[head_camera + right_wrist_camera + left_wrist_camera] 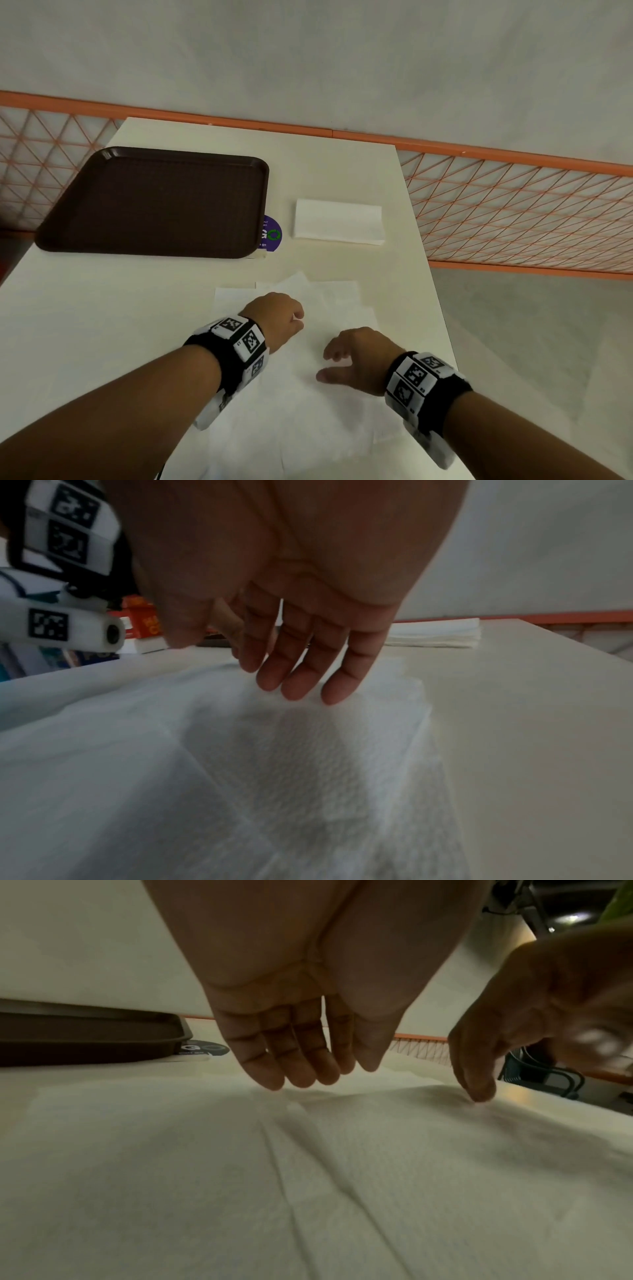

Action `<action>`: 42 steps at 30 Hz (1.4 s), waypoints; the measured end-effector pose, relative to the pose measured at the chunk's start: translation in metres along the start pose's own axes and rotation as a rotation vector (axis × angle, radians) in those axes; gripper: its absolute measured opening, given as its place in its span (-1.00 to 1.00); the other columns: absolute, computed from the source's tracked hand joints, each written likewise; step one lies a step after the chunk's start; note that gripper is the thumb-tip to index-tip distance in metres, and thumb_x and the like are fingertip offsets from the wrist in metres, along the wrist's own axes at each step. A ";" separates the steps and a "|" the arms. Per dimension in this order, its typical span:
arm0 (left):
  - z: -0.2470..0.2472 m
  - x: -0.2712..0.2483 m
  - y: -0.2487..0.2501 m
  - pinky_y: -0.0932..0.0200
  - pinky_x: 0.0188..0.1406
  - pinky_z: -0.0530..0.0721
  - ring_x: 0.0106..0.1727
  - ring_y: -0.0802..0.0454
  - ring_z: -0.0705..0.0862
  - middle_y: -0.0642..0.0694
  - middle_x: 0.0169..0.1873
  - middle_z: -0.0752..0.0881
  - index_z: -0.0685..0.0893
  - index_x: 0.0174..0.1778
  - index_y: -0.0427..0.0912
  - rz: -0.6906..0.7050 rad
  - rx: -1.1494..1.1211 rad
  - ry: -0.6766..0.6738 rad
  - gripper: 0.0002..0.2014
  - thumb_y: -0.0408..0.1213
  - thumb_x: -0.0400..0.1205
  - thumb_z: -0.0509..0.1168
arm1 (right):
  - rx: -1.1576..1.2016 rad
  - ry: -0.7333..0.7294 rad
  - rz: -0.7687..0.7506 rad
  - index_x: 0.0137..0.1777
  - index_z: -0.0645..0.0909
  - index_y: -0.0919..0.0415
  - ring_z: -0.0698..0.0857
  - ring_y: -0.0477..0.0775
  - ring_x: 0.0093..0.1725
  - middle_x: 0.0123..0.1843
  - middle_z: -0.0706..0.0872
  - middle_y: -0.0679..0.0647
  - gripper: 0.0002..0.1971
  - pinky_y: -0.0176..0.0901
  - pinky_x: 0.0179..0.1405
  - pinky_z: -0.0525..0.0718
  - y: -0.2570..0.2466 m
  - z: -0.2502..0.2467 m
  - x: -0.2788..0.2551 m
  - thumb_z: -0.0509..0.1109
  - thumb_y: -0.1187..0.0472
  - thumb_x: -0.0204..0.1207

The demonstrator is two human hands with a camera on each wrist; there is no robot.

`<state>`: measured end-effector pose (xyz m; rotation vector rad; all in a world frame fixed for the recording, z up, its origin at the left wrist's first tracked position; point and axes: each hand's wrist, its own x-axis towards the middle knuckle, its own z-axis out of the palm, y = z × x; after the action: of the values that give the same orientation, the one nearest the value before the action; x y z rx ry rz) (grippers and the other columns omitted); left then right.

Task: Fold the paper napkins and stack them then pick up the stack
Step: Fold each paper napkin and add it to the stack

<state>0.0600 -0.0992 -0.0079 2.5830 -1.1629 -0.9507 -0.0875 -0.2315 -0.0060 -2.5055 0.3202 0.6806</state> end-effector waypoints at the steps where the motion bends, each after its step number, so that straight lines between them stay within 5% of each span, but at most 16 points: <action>1: 0.001 0.000 0.002 0.09 0.31 0.53 0.29 -0.02 0.58 -0.03 0.28 0.62 0.60 0.37 -0.05 0.011 0.036 -0.006 -0.65 -0.06 0.70 0.18 | 0.011 0.034 0.009 0.21 0.66 -0.02 0.66 -0.06 0.08 0.10 0.71 -0.10 -0.61 -0.19 0.11 0.61 0.003 0.000 0.000 0.37 -0.23 0.51; 6: 0.007 0.002 0.010 0.04 0.32 0.52 0.36 -0.06 0.52 -0.04 0.33 0.53 0.63 0.35 -0.04 0.021 0.125 -0.004 -0.65 -0.01 0.71 0.16 | -0.061 0.214 0.079 0.27 0.61 0.01 0.58 0.05 0.26 0.24 0.63 -0.04 -0.73 -0.09 0.21 0.56 0.018 -0.005 0.009 0.25 -0.02 0.65; 12: 0.016 0.007 0.019 0.03 0.28 0.53 0.35 -0.11 0.50 -0.09 0.31 0.54 0.62 0.33 -0.10 0.000 0.185 -0.047 -0.64 -0.03 0.69 0.20 | -0.162 0.153 0.151 0.43 0.48 0.01 0.50 0.12 0.36 0.37 0.56 -0.01 -0.59 0.00 0.31 0.51 0.025 -0.003 0.023 0.29 -0.06 0.63; 23: 0.024 0.010 0.030 0.00 0.34 0.43 0.33 -0.13 0.47 -0.08 0.29 0.52 0.55 0.30 -0.08 -0.014 0.239 -0.030 -0.71 -0.10 0.68 0.25 | -0.220 0.034 0.115 0.22 0.54 0.09 0.58 0.17 0.21 0.19 0.65 0.07 -0.75 0.00 0.19 0.50 0.021 -0.004 0.034 0.28 0.02 0.62; 30: 0.015 0.011 0.025 0.08 0.27 0.50 0.29 -0.05 0.55 0.00 0.27 0.58 0.60 0.28 -0.02 0.058 0.078 -0.056 -0.71 -0.10 0.64 0.31 | -0.030 0.062 0.081 0.11 0.64 0.09 0.65 0.11 0.09 0.10 0.70 0.05 -0.82 -0.14 -0.01 0.55 0.026 -0.016 0.028 0.36 0.08 0.58; 34: 0.005 0.013 0.013 0.16 0.08 0.58 0.14 -0.03 0.65 -0.02 0.14 0.67 0.68 0.13 -0.06 -0.005 -0.017 -0.096 -0.79 -0.13 0.61 0.35 | 0.027 0.081 0.118 0.08 0.65 0.07 0.66 0.10 0.05 0.06 0.73 0.05 -0.84 -0.14 -0.03 0.57 0.036 -0.025 0.023 0.37 0.07 0.57; 42: 0.001 0.024 -0.008 0.11 0.16 0.64 0.14 -0.08 0.67 -0.10 0.12 0.73 0.71 0.13 -0.12 -0.168 -0.141 0.006 -0.78 -0.18 0.61 0.34 | 0.120 0.145 0.251 -0.05 0.69 0.06 0.72 0.11 -0.06 -0.19 0.72 0.02 -0.91 -0.20 -0.13 0.61 0.057 -0.030 0.026 0.36 0.15 0.54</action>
<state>0.0760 -0.1105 -0.0234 2.5980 -0.8536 -1.0177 -0.0729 -0.2978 -0.0211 -2.4264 0.7161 0.5568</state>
